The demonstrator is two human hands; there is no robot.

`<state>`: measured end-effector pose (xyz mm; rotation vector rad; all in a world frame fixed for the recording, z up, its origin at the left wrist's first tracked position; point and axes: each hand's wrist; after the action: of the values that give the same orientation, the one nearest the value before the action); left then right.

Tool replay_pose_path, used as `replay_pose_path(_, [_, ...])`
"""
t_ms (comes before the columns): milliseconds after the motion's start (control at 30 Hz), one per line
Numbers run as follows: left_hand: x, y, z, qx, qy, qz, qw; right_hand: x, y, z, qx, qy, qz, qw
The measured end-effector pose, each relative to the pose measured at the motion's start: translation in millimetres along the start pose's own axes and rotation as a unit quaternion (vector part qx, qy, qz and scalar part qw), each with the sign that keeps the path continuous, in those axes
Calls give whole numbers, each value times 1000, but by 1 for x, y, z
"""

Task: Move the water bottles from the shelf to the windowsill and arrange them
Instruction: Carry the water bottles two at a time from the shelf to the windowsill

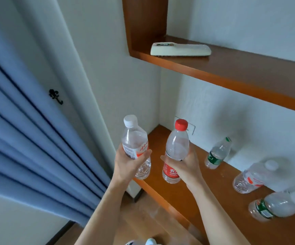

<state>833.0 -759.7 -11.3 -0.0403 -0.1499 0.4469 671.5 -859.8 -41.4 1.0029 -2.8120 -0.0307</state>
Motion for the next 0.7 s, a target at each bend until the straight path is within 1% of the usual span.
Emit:
replay_pose_path(167, [12, 34, 5, 14, 9, 106, 994, -23, -6, -7, 25, -29, -99, 994])
replay_pose_path(367, [17, 91, 0, 54, 12, 226, 973, -50, 9, 0, 32, -37, -195, 980])
replay_pose_path(533, [21, 155, -4, 76, 31, 328, 941, -84, 33, 10, 34, -26, -284, 958])
replay_pose_path(700, [29, 220, -5, 92, 26, 430, 898, -128, 61, 11, 33, -8, -380, 924])
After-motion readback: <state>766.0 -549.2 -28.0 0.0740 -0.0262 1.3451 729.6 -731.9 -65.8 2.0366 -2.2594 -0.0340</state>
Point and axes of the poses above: each hand's wrist, its own y-axis away from the middle knuckle, its own x-axis out of the back of the hand, z = x × y, and after that the axes turned 12 degrees about -z, right-handed
